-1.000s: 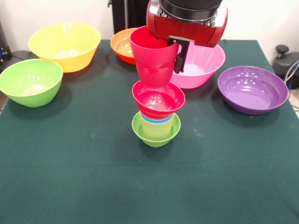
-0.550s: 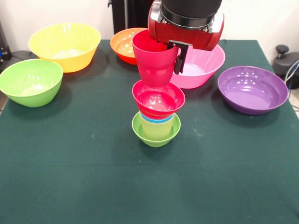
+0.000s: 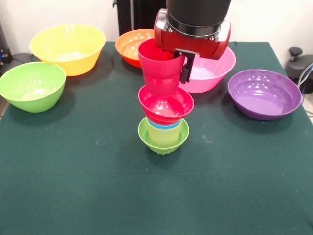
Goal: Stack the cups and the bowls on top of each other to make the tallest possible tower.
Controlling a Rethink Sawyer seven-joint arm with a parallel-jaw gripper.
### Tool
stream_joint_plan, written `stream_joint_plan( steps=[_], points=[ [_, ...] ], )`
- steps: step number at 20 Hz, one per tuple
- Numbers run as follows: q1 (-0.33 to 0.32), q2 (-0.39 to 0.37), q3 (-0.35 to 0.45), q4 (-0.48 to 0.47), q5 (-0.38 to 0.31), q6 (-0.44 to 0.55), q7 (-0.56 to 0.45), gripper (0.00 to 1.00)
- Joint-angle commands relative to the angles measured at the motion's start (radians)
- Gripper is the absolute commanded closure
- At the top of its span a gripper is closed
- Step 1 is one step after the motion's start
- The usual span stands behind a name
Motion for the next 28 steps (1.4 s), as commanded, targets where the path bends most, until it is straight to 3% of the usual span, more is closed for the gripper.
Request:
stream_joint_plan(
  steps=[1, 28],
  points=[
    [0.011, 0.010, 0.070, 0.130, 0.013, -0.102, 0.122, 1.00],
    [0.019, 0.024, 0.062, 0.161, 0.044, -0.161, 0.135, 1.00]
  ],
)
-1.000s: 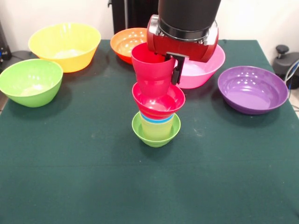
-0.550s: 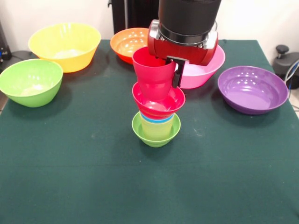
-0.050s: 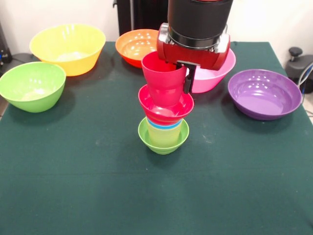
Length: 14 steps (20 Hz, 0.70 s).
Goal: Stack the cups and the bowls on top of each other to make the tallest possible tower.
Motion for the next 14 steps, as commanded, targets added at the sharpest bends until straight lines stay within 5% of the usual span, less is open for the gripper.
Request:
stream_joint_plan(
  steps=[1, 14],
  points=[
    [0.019, 0.022, 0.062, 0.096, 0.005, -0.055, 0.135, 1.00],
    [0.017, 0.024, 0.058, 0.113, 0.004, -0.081, 0.143, 1.00]
  ],
)
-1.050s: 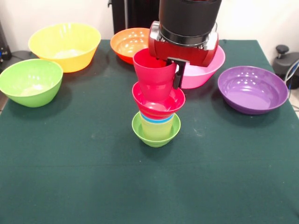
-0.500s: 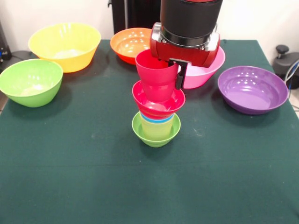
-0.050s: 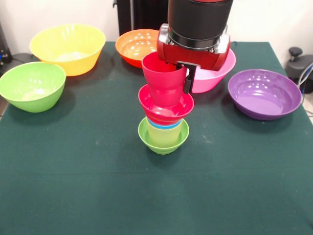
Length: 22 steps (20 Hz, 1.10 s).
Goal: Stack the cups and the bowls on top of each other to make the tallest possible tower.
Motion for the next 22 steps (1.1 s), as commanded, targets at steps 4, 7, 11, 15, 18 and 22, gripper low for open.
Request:
stream_joint_plan(
  steps=[4, 7, 11, 15, 18, 22],
  points=[
    [0.019, 0.025, 0.056, 0.116, 0.003, -0.081, 0.149, 1.00],
    [0.020, 0.029, 0.051, 0.113, 0.003, -0.081, 0.157, 1.00],
    [0.022, 0.026, 0.052, 0.129, 0.005, -0.104, 0.162, 1.00],
    [0.025, 0.021, 0.050, 0.145, 0.006, -0.112, 0.169, 1.00],
    [0.027, 0.021, 0.048, 0.149, 0.009, -0.110, 0.173, 1.00],
    [0.028, 0.023, 0.046, 0.150, 0.013, -0.106, 0.179, 1.00]
  ],
)
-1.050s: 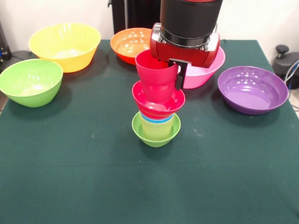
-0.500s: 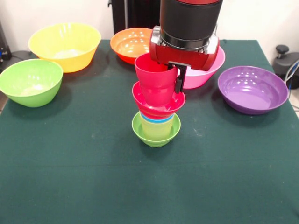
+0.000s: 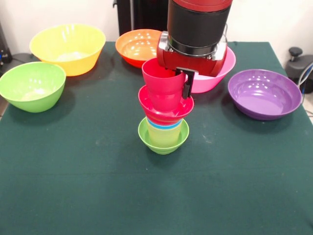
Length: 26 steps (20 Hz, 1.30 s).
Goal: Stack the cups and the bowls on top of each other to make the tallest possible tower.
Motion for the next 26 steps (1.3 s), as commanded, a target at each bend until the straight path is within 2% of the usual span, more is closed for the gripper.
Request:
stream_joint_plan(
  steps=[1, 26],
  points=[
    [0.027, 0.019, 0.048, 0.105, 0.012, -0.044, 0.174, 1.00],
    [0.024, 0.020, 0.046, 0.108, 0.011, -0.050, 0.163, 1.00]
  ],
)
